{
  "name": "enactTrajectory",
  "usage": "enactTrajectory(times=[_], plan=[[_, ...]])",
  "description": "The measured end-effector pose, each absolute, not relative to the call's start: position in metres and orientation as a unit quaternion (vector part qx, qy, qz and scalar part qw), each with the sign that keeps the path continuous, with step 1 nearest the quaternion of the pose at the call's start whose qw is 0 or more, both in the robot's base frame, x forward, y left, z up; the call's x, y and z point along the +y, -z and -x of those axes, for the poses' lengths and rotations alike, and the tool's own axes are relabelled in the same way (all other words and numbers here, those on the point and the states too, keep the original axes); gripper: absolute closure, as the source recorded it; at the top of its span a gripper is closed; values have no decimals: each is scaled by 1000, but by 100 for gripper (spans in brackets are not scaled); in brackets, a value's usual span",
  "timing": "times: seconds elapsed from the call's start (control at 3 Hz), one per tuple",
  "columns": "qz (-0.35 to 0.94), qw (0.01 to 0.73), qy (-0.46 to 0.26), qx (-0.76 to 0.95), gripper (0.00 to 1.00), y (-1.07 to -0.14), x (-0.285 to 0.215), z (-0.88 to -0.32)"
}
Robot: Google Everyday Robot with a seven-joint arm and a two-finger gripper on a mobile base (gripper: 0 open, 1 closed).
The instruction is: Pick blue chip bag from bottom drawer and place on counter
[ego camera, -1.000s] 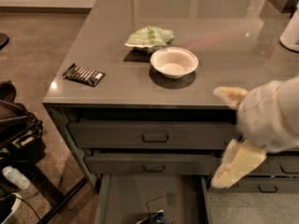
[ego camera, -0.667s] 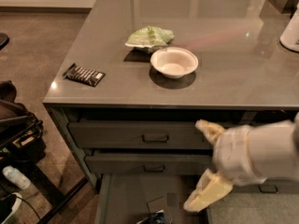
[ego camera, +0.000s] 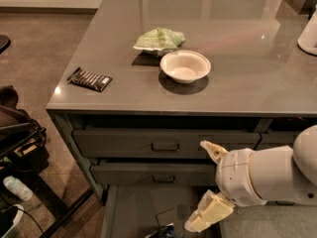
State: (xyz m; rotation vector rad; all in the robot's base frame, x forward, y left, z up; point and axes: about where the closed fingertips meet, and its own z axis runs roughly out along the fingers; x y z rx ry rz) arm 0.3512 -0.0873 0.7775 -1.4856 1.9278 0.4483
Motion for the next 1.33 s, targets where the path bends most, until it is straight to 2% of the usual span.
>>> enactTrajectory(times=[0.33, 1.0, 1.33], plan=[[546, 336, -163, 750, 0, -753, -91, -343], [494, 368, -204, 761, 0, -601, -79, -292], [470, 383, -204, 769, 0, -579, -81, -304]])
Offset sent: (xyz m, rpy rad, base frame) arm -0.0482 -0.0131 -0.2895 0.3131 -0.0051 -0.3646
